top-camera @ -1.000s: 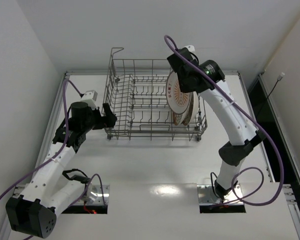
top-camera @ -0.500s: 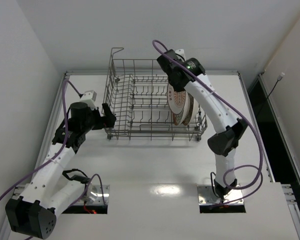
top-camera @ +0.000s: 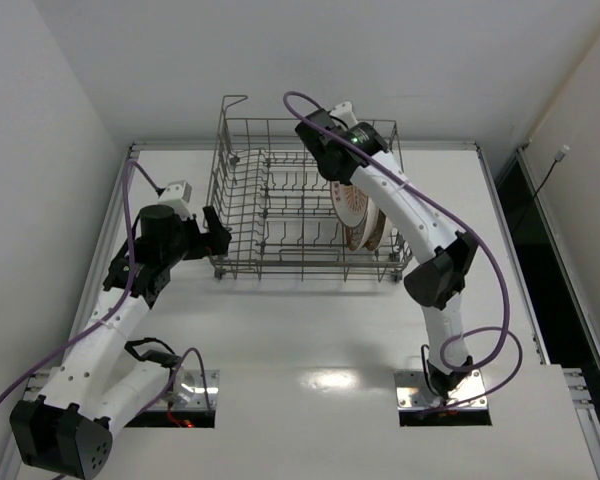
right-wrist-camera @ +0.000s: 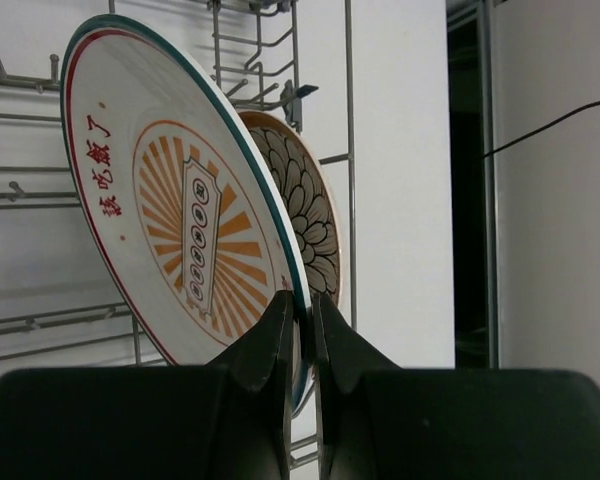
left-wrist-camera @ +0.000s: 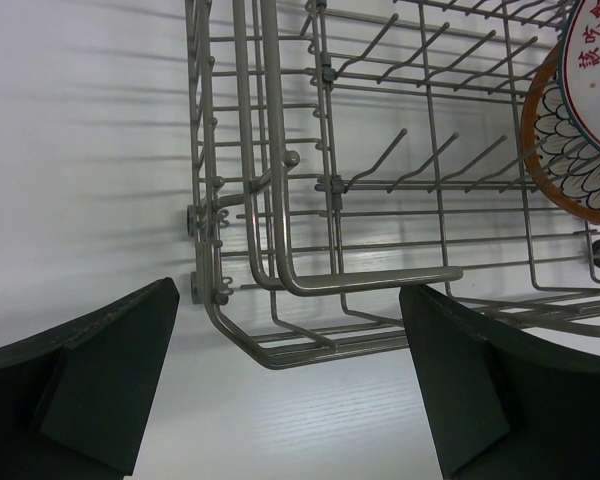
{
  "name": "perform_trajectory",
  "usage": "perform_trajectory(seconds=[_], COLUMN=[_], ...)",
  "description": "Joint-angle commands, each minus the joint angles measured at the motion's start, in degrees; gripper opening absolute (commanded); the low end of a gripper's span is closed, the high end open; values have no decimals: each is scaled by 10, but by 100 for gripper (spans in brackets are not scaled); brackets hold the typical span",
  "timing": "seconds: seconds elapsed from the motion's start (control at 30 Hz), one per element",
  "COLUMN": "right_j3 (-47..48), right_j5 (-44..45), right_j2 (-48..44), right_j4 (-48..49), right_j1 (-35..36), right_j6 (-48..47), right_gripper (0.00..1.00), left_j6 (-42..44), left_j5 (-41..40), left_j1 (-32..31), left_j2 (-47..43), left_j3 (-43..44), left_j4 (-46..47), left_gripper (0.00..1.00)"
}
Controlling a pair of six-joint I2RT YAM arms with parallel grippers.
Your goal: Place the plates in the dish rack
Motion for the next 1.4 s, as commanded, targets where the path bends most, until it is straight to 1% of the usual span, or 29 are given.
perform_trajectory(seconds=[0.0, 0.13, 0.3, 0.43, 0.63, 0.87, 1.17, 1.27, 1.37], right_j3=[33, 47, 60, 36, 59, 64, 87, 108, 103], right_j5=[138, 186, 211, 216, 171, 113, 118, 124, 124], right_j2=[8, 16, 27, 27, 55, 62, 45, 45, 45], right_j4=[-41, -41, -41, -41, -41, -41, -41, -41, -41], right_j1=[15, 29, 47, 55, 66, 71, 66, 60, 60], right_j6=[-36, -61, -85, -91, -86, -49, -42, -48, -48], right_gripper=[0, 0, 0, 0, 0, 0, 0, 0, 0], left_j6=[-9, -9, -9, -9, -9, -9, -9, -9, -9], left_j5=[0, 0, 0, 0, 0, 0, 6, 11, 11], left_j1=[-6, -6, -6, -6, -6, -6, -6, -6, -6], left_j2=[-10, -5, -5, -5, -10, -10, -10, -5, -5], left_j3=[17, 17, 17, 17, 17, 17, 17, 17, 17], left_j4=[12, 12, 12, 12, 12, 12, 12, 12, 12], left_gripper=[93, 93, 93, 93, 93, 93, 93, 93, 93])
